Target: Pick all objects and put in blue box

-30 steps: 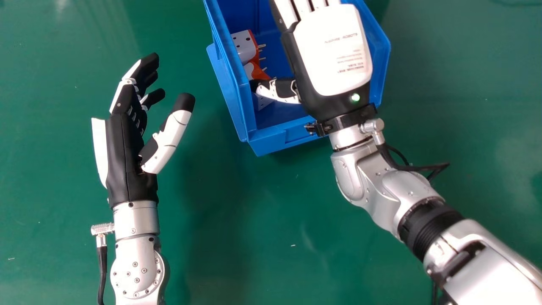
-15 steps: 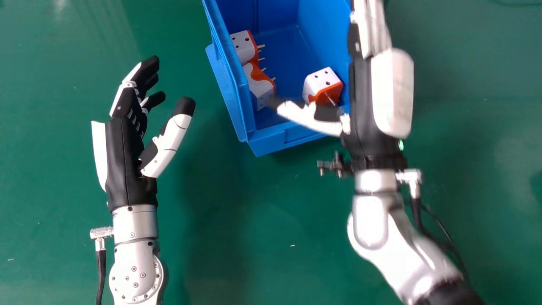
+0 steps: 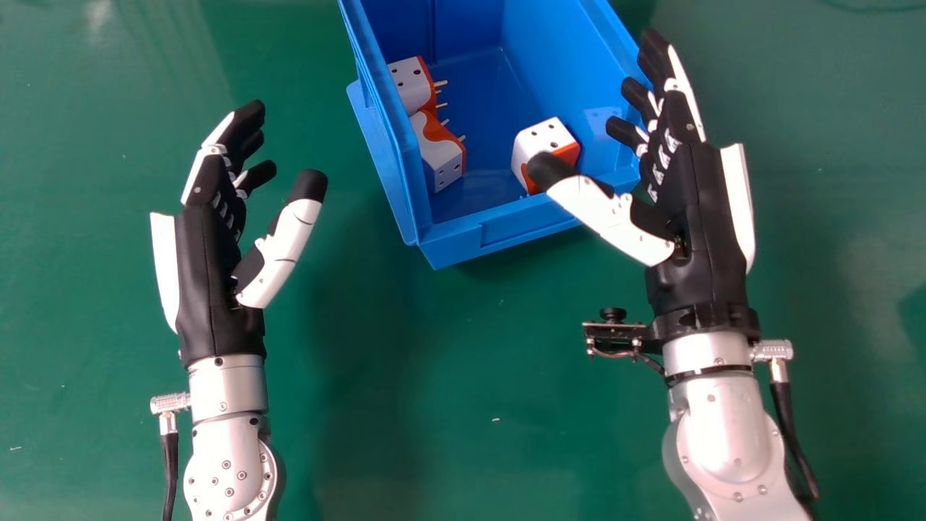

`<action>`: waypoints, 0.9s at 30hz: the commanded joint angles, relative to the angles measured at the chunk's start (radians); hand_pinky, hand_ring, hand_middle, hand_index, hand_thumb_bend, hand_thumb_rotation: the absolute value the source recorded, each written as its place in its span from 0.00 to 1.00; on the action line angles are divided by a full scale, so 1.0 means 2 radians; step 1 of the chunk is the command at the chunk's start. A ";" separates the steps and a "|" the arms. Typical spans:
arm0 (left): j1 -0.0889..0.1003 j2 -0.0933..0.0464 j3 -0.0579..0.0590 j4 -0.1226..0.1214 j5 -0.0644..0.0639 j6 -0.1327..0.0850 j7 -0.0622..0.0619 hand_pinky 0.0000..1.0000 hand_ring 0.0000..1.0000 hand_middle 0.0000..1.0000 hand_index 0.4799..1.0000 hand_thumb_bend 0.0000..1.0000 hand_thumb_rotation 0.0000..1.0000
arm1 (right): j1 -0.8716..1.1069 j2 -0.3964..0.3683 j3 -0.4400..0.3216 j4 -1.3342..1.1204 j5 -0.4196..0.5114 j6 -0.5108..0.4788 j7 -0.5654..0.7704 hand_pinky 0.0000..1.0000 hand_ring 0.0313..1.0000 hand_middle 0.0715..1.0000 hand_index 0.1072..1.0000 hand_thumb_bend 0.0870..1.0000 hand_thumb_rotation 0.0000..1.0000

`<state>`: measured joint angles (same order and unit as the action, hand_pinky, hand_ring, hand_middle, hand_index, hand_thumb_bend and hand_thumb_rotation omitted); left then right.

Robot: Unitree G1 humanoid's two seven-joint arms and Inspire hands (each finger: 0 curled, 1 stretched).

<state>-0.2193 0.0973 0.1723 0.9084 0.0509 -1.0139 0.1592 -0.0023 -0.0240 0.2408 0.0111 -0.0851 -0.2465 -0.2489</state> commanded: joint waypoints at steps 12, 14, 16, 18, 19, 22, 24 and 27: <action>-0.014 0.007 0.008 0.001 -0.010 -0.009 -0.001 0.81 0.87 0.86 0.62 0.75 0.51 | 0.013 0.042 -0.033 -0.023 -0.046 -0.043 -0.022 0.81 0.91 0.95 0.95 0.69 0.74; -0.014 0.009 0.009 0.002 -0.010 -0.009 -0.001 0.81 0.87 0.86 0.62 0.75 0.51 | 0.012 0.047 -0.038 -0.017 -0.051 -0.064 -0.029 0.81 0.91 0.95 0.95 0.70 0.76; -0.014 0.009 0.009 0.003 -0.009 -0.009 -0.001 0.81 0.87 0.86 0.63 0.75 0.51 | 0.009 0.051 -0.043 -0.003 -0.051 -0.098 -0.036 0.80 0.91 0.94 0.95 0.72 0.80; -0.014 0.009 0.009 0.003 -0.012 -0.010 -0.004 0.81 0.87 0.86 0.63 0.75 0.51 | 0.005 0.054 -0.047 0.013 -0.048 -0.132 -0.037 0.79 0.90 0.93 0.94 0.72 0.82; -0.014 0.008 0.009 0.003 -0.013 -0.010 -0.006 0.81 0.87 0.86 0.63 0.74 0.51 | 0.003 0.055 -0.049 0.020 -0.049 -0.147 -0.038 0.79 0.90 0.93 0.94 0.73 0.82; -0.014 0.007 0.009 0.001 -0.020 -0.010 -0.012 0.81 0.87 0.86 0.63 0.75 0.51 | 0.001 0.058 -0.052 0.030 -0.058 -0.169 -0.044 0.77 0.90 0.92 0.92 0.74 0.85; -0.014 0.006 0.009 0.001 -0.021 -0.010 -0.014 0.81 0.88 0.86 0.62 0.75 0.51 | 0.004 0.060 -0.054 0.027 -0.062 -0.166 -0.046 0.76 0.90 0.92 0.92 0.75 0.86; -0.014 0.006 0.010 0.001 -0.026 -0.010 -0.019 0.81 0.88 0.87 0.62 0.75 0.51 | 0.011 0.062 -0.057 0.017 -0.070 -0.156 -0.049 0.76 0.90 0.92 0.92 0.74 0.87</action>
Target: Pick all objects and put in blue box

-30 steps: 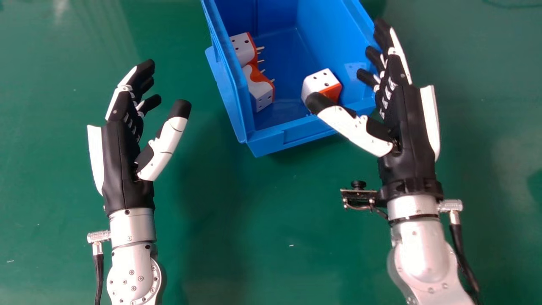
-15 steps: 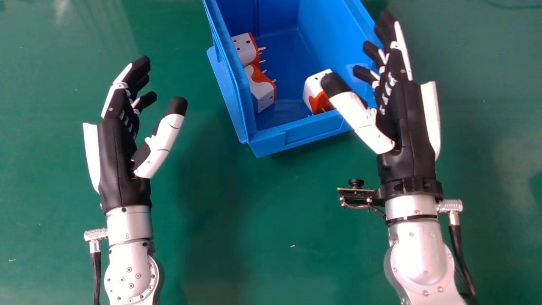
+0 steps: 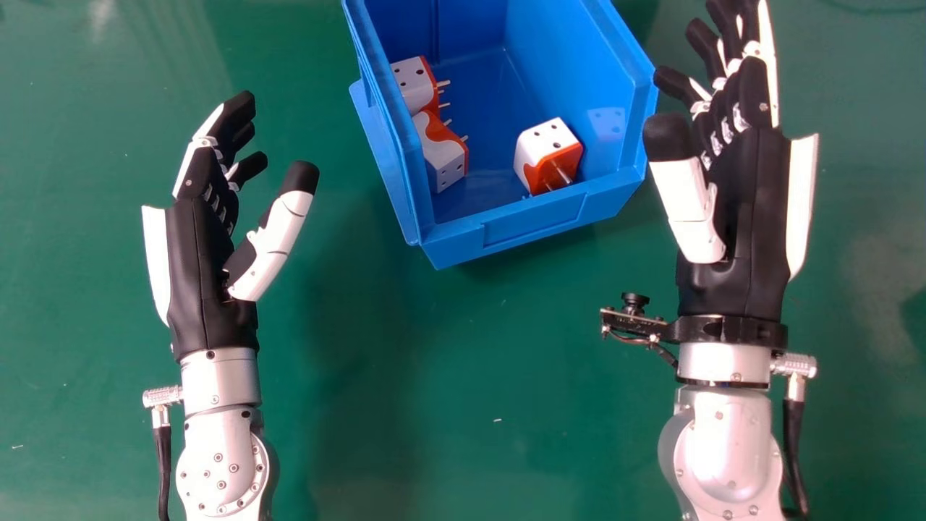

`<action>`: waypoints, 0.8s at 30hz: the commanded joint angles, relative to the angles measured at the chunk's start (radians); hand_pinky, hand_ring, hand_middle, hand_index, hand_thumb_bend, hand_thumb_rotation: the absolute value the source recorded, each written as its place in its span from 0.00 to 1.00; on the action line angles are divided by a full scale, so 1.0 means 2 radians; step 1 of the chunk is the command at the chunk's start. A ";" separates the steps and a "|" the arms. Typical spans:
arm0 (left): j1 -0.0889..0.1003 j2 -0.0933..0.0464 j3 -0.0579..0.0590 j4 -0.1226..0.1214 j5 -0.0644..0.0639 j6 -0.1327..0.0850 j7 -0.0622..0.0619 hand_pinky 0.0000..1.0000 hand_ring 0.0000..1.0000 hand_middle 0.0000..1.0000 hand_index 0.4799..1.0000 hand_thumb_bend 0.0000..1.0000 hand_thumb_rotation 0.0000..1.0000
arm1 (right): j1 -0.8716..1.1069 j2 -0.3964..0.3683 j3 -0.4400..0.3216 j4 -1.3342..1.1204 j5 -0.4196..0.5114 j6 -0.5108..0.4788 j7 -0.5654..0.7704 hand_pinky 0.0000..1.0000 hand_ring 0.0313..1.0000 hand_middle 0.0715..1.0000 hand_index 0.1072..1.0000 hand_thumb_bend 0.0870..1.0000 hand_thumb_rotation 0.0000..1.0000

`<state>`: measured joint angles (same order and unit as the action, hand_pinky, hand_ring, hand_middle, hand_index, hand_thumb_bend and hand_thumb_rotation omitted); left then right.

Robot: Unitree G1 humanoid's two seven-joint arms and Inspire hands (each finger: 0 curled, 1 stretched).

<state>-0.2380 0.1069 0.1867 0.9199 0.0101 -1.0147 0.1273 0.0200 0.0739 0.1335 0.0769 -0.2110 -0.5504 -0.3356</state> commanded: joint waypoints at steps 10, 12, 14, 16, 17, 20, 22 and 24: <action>-0.010 0.001 0.002 0.000 0.001 -0.007 0.003 0.81 0.88 0.87 0.63 0.76 0.51 | 0.006 0.014 -0.031 -0.037 -0.007 -0.008 -0.021 0.79 0.91 0.94 0.93 0.68 0.89; -0.012 0.000 0.001 0.001 0.001 -0.007 0.003 0.81 0.88 0.87 0.63 0.75 0.51 | 0.007 0.014 -0.035 -0.040 -0.005 -0.001 -0.022 0.79 0.91 0.93 0.93 0.68 0.90; -0.012 -0.001 0.001 0.000 0.000 -0.006 0.002 0.81 0.88 0.87 0.63 0.75 0.51 | 0.005 0.014 -0.039 -0.037 0.001 -0.002 -0.021 0.80 0.92 0.94 0.94 0.68 0.90; -0.013 0.000 0.001 0.001 0.000 -0.007 0.003 0.81 0.88 0.87 0.63 0.75 0.51 | 0.004 0.015 -0.043 -0.035 0.006 -0.003 -0.022 0.81 0.92 0.94 0.94 0.68 0.90; -0.013 0.001 0.002 0.002 0.000 -0.008 0.002 0.81 0.88 0.87 0.63 0.75 0.51 | 0.003 0.015 -0.045 -0.035 0.007 -0.003 -0.023 0.81 0.92 0.94 0.94 0.68 0.90; -0.014 0.002 0.002 0.005 0.002 -0.010 0.003 0.82 0.88 0.87 0.63 0.75 0.51 | -0.001 0.016 -0.051 -0.035 0.007 0.005 -0.024 0.82 0.93 0.94 0.94 0.69 0.89; -0.014 0.002 0.002 0.005 0.001 -0.010 0.002 0.82 0.88 0.87 0.64 0.75 0.51 | -0.001 0.016 -0.052 -0.033 0.001 0.012 -0.025 0.83 0.93 0.94 0.94 0.68 0.89; -0.013 0.002 0.002 0.004 0.002 -0.009 0.004 0.82 0.88 0.87 0.64 0.75 0.51 | -0.001 0.015 -0.051 -0.031 -0.004 0.017 -0.026 0.83 0.92 0.94 0.94 0.67 0.89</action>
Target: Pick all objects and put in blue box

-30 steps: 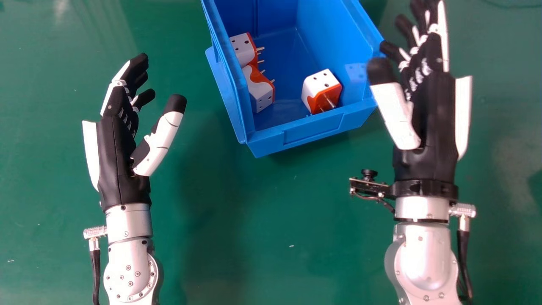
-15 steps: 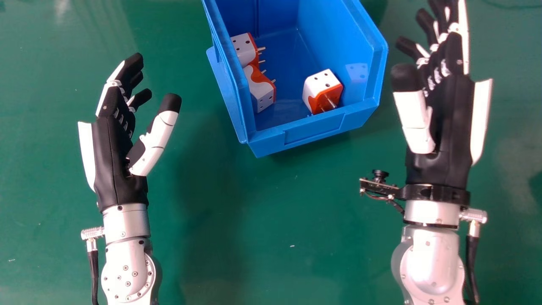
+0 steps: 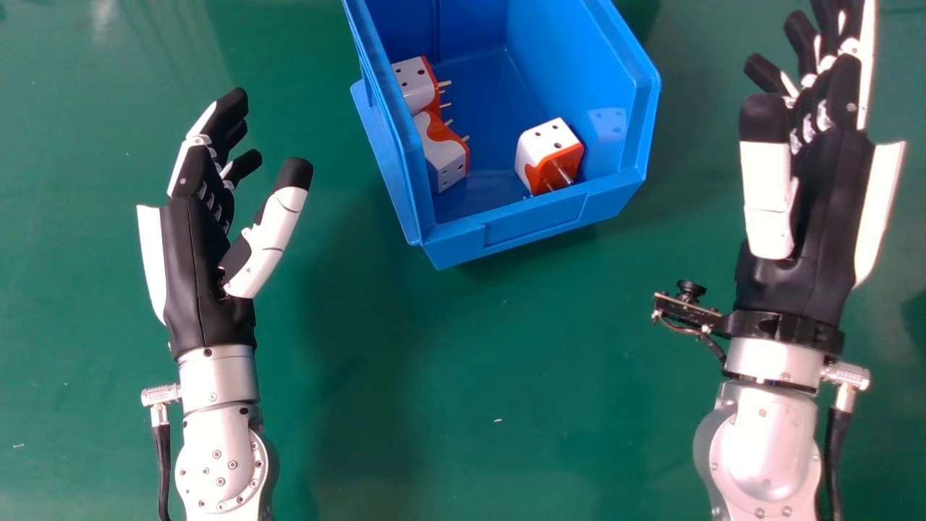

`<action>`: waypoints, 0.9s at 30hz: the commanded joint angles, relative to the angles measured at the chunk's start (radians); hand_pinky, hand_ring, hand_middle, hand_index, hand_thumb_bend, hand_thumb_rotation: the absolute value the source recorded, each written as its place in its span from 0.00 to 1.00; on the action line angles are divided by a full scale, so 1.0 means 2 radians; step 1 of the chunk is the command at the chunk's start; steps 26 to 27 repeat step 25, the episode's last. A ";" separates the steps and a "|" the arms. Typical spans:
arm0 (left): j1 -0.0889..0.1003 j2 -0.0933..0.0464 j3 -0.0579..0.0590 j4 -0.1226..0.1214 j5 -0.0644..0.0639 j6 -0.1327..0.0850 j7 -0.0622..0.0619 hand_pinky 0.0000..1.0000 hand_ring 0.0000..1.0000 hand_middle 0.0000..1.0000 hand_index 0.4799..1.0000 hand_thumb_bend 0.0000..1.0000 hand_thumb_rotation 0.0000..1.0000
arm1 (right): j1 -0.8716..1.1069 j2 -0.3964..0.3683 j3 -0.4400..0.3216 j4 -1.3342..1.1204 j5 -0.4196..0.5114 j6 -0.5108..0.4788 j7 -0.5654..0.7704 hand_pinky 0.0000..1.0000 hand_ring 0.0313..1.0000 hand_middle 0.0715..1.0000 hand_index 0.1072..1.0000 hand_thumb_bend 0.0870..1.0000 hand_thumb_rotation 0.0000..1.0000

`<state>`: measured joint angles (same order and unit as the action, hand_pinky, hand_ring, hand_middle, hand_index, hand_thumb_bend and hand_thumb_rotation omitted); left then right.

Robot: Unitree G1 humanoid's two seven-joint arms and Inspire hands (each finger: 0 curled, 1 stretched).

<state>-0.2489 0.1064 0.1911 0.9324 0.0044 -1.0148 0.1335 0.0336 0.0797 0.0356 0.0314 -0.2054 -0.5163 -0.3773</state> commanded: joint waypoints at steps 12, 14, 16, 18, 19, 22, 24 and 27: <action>-0.005 0.002 0.000 -0.004 0.008 -0.009 0.004 0.82 0.88 0.87 0.63 0.74 0.50 | -0.003 0.011 -0.003 -0.010 -0.012 0.006 -0.003 0.81 0.91 0.94 0.94 0.68 0.89; -0.005 0.002 0.000 -0.004 0.009 -0.010 0.005 0.81 0.88 0.87 0.63 0.74 0.50 | -0.003 0.011 -0.002 -0.011 -0.013 0.008 -0.002 0.80 0.91 0.93 0.94 0.68 0.88; -0.005 0.002 0.000 -0.002 0.008 -0.011 0.003 0.81 0.88 0.86 0.63 0.74 0.51 | -0.002 0.010 -0.001 -0.012 -0.014 0.009 -0.002 0.80 0.91 0.93 0.93 0.68 0.88; -0.005 0.001 0.001 -0.003 0.006 -0.011 0.001 0.82 0.88 0.86 0.63 0.74 0.50 | -0.002 0.010 -0.001 -0.011 -0.012 0.009 0.000 0.80 0.91 0.93 0.93 0.68 0.88; -0.004 0.001 0.001 -0.003 0.006 -0.010 0.001 0.82 0.88 0.86 0.63 0.74 0.50 | -0.002 0.010 0.000 -0.010 -0.011 0.009 0.000 0.80 0.91 0.93 0.93 0.67 0.88; -0.004 0.001 0.001 -0.004 0.009 -0.008 0.004 0.82 0.88 0.86 0.63 0.74 0.50 | -0.003 0.011 -0.001 -0.008 -0.012 0.010 -0.001 0.80 0.91 0.93 0.93 0.67 0.87; -0.004 0.001 0.001 -0.003 0.008 -0.009 0.003 0.82 0.88 0.86 0.63 0.74 0.50 | -0.004 0.011 -0.001 -0.007 -0.014 0.010 -0.003 0.80 0.91 0.93 0.93 0.67 0.87; -0.005 0.001 0.001 -0.003 0.007 -0.009 0.003 0.82 0.88 0.86 0.63 0.74 0.50 | -0.005 0.011 -0.001 -0.007 -0.013 0.010 -0.002 0.80 0.91 0.93 0.93 0.67 0.87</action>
